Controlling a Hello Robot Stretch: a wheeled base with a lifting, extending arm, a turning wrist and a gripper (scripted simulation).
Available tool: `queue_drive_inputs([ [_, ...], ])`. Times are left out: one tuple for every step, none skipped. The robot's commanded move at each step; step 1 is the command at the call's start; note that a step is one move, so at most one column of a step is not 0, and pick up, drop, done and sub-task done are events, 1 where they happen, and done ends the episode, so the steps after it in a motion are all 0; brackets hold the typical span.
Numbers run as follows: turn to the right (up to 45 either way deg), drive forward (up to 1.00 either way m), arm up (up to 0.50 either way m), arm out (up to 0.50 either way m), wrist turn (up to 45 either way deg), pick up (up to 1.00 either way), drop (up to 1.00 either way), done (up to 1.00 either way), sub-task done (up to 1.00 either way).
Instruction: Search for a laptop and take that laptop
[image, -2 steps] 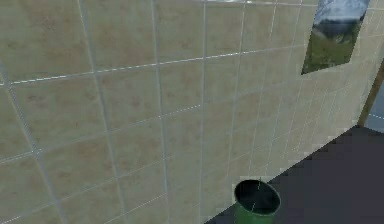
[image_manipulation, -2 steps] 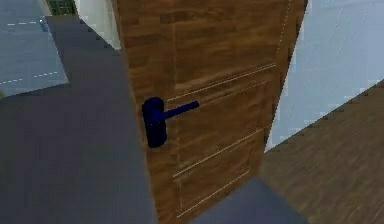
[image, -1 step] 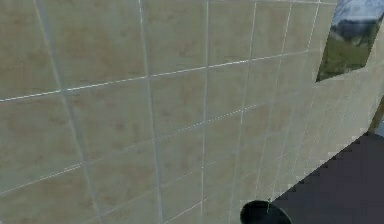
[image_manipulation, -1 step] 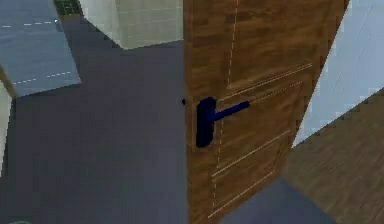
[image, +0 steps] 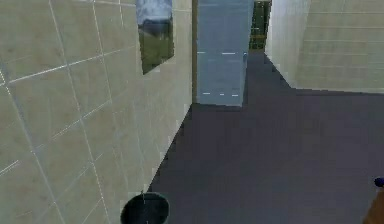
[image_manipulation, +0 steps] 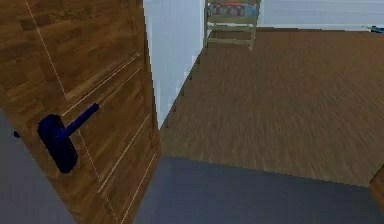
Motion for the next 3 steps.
queue_drive_inputs([
  [18.0,0.0,0.0,0.0,0.0,0.0,0.0,0.0,0.0],
  [0.0,1.0,0.0,0.0,0.0,0.0,0.0,0.0,0.0],
  [0.0,1.0,0.0,0.0,0.0,0.0,0.0,0.0,0.0],
])
